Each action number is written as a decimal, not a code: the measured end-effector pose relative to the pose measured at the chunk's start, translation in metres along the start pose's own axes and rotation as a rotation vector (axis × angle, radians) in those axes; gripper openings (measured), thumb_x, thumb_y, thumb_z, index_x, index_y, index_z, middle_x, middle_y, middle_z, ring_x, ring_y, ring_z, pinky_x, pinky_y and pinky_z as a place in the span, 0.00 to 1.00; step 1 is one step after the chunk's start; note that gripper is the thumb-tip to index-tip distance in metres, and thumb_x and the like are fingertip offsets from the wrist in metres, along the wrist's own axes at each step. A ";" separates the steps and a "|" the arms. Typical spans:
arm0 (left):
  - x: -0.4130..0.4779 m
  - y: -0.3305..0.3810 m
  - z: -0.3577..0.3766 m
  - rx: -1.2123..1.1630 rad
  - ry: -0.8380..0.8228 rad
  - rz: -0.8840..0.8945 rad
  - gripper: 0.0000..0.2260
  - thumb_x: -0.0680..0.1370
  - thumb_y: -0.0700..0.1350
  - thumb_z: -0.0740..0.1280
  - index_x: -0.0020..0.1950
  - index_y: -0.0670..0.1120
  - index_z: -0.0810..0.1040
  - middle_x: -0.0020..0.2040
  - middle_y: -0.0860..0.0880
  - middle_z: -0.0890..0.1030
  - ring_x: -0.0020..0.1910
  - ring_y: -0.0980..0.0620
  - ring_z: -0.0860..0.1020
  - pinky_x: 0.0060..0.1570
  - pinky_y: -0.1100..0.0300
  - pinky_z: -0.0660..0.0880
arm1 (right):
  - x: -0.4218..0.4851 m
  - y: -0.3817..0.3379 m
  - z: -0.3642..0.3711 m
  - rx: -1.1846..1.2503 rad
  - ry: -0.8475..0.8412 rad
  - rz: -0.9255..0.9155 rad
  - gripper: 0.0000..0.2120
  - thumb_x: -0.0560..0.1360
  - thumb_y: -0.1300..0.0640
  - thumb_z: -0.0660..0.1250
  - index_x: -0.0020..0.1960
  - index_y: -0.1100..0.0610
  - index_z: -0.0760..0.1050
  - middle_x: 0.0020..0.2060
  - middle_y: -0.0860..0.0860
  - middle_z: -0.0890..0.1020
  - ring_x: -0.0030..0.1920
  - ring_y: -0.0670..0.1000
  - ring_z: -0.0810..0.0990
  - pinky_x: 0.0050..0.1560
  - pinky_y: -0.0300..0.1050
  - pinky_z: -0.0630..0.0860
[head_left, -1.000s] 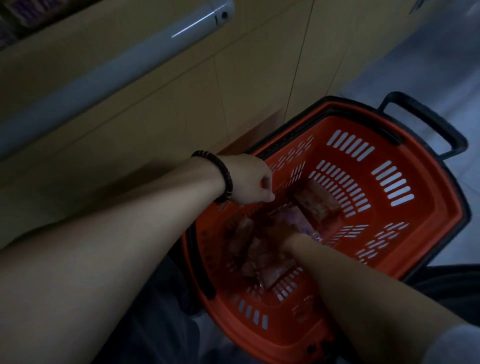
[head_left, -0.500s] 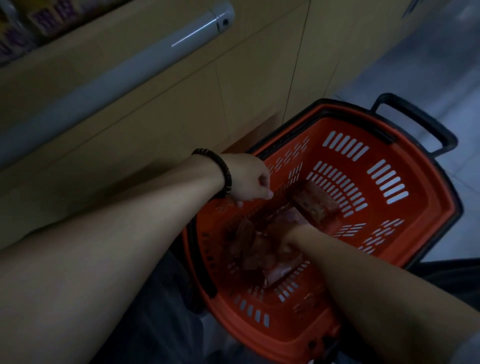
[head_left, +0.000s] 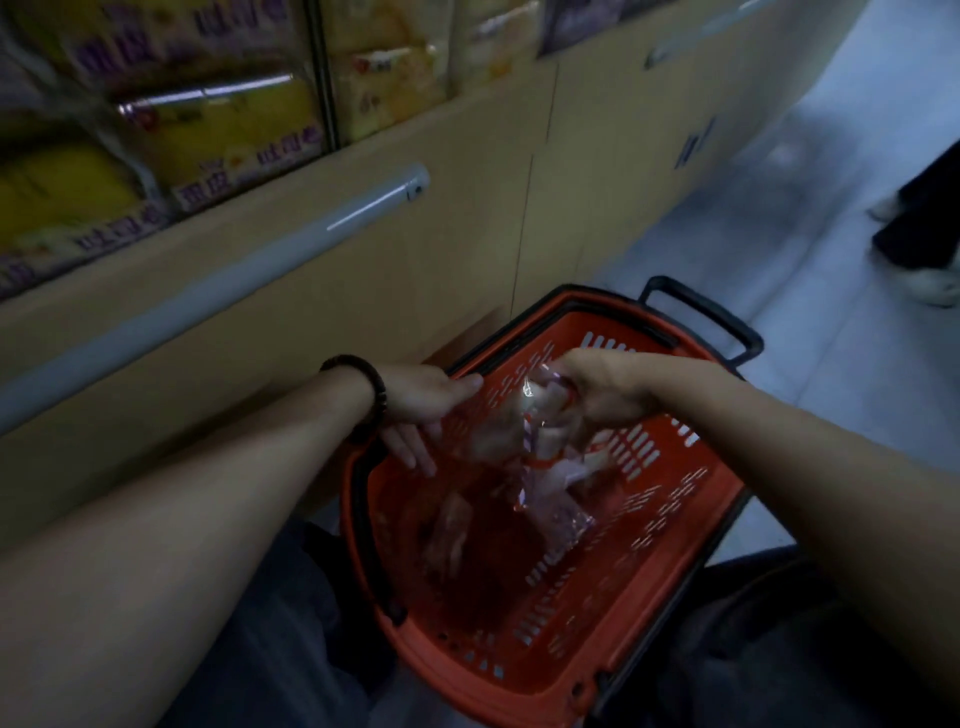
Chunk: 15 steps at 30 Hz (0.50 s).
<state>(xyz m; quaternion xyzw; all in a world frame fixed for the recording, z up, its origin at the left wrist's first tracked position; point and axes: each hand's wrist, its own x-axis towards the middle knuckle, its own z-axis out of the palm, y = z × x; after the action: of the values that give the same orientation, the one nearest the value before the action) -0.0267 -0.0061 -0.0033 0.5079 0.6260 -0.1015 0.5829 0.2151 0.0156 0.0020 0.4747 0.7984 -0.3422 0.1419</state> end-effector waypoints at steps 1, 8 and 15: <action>-0.002 -0.001 0.000 -0.068 -0.008 -0.004 0.35 0.82 0.71 0.50 0.76 0.45 0.67 0.59 0.40 0.82 0.50 0.36 0.87 0.61 0.43 0.81 | -0.012 -0.005 -0.007 0.001 0.069 -0.037 0.21 0.63 0.56 0.85 0.51 0.44 0.82 0.47 0.43 0.87 0.48 0.43 0.84 0.48 0.40 0.80; -0.008 0.000 0.000 -0.316 -0.189 0.124 0.32 0.78 0.73 0.60 0.67 0.49 0.80 0.57 0.44 0.82 0.53 0.38 0.84 0.45 0.55 0.74 | -0.032 -0.008 0.000 0.011 0.374 -0.198 0.25 0.64 0.52 0.83 0.57 0.42 0.79 0.48 0.41 0.84 0.50 0.43 0.82 0.48 0.50 0.82; -0.005 -0.001 -0.012 -0.565 -0.049 0.259 0.40 0.58 0.50 0.88 0.64 0.35 0.81 0.52 0.36 0.83 0.44 0.43 0.83 0.43 0.52 0.83 | -0.023 -0.001 0.002 -0.111 0.514 -0.258 0.36 0.70 0.50 0.79 0.75 0.49 0.71 0.61 0.49 0.79 0.60 0.49 0.77 0.58 0.42 0.76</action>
<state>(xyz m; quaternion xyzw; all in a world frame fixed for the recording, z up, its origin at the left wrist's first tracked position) -0.0360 -0.0012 0.0039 0.3986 0.5452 0.1393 0.7242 0.2257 -0.0016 0.0142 0.4316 0.8796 -0.1818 -0.0839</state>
